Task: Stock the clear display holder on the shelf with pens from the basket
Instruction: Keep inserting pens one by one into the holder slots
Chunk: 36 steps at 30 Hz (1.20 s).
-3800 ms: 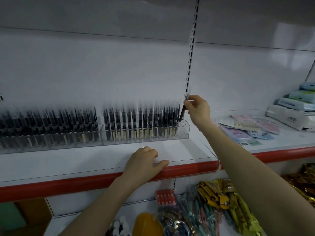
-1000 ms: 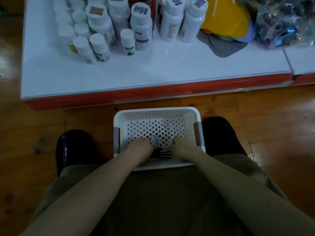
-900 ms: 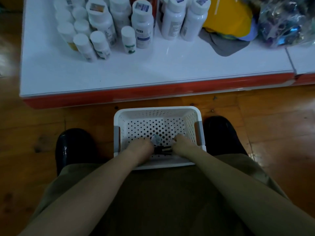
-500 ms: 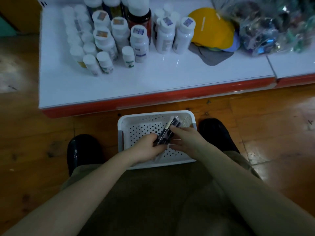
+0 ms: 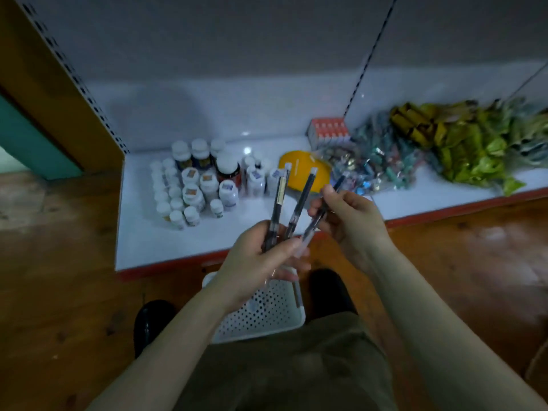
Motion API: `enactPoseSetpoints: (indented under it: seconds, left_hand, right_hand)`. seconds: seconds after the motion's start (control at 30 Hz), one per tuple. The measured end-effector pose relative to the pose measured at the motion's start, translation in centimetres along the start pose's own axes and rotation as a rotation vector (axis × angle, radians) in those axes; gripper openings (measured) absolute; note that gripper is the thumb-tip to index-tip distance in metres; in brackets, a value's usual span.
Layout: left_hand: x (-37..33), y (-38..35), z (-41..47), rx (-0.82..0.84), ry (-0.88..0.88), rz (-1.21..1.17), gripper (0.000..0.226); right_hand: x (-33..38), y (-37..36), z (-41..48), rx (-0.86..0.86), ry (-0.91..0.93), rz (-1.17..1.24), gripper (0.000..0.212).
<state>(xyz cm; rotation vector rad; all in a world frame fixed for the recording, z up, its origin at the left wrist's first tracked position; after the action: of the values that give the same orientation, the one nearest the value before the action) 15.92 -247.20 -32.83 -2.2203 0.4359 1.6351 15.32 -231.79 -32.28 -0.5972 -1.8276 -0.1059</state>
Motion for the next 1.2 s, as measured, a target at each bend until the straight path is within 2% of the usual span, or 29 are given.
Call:
enactPoseSetpoints:
  seconds: [0.1,0.17,0.23,0.3,0.37,0.5,0.53,0.63,0.73,0.93,1.0,1.1,1.2]
  left_hand:
    - [-6.4,-1.1,-0.4,-0.002,-0.142,0.04,0.005]
    - [-10.3,-1.8,-0.6,-0.013,-0.225,0.044,0.008]
    - [-14.0,-2.3,-0.6,-0.032,-0.278,0.034,0.014]
    - [-17.3,-2.5,-0.4,-0.055,-0.303,0.037,0.012]
    - [-20.3,-2.7,-0.1,-0.072,-0.324,0.041,0.009]
    - [-25.3,-3.2,0.5,-0.102,-0.393,-0.007,0.011]
    - [-26.4,-3.4,0.8,-0.11,-0.415,-0.02,0.012]
    - [-28.9,-4.9,1.5,-0.105,-0.466,-0.01,0.011]
    - [-30.3,-7.0,2.5,-0.078,-0.466,0.037,0.006]
    - [-32.4,-9.7,4.8,-0.077,-0.515,0.013,0.013]
    - [-33.0,-9.7,5.6,-0.095,-0.524,0.002,0.014]
    - [-33.8,-9.5,6.8,-0.126,-0.517,-0.013,0.014]
    - [-34.4,-9.2,7.9,-0.146,-0.519,-0.012,0.012]
  right_hand:
    - [6.3,-0.6,-0.5,0.036,0.071,-0.011,0.018]
    - [10.1,-1.0,-1.0,0.016,0.129,-0.092,0.029]
    - [13.6,-0.8,-1.3,-0.101,0.295,-0.248,0.036]
    - [17.0,-0.6,-1.9,-0.211,0.55,-0.409,0.036]
    - [20.0,-0.5,-2.4,-0.288,0.734,-0.463,0.036]
    - [24.5,-0.3,-2.3,-0.345,0.85,-0.453,0.046]
    - [25.6,-0.3,-2.4,-0.352,0.949,-0.503,0.047]
    - [27.8,-0.8,-3.0,-0.238,1.365,-0.66,0.025]
    - [28.7,-1.1,-2.1,-0.093,1.539,-0.852,0.029]
    - [31.6,0.2,0.0,-0.172,1.569,-0.953,0.031]
    - [33.1,0.4,0.8,-0.152,1.496,-0.898,0.026]
    - [35.8,0.8,2.1,-0.197,1.304,-0.767,0.005]
    - [38.6,1.4,3.6,-0.235,1.122,-0.662,0.014]
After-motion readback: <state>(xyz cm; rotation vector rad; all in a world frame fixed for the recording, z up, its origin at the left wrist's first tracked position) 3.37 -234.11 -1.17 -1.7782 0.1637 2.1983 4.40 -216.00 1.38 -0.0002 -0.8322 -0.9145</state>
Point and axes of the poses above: each hand's wrist, its own z-axis towards the middle knuckle, its own y-axis out of the back of the hand, x = y × z, the point moved 4 cm from there along z, towards the middle knuckle, and after that the axes turned 4 degrees about -x, right-handed, at the moved point
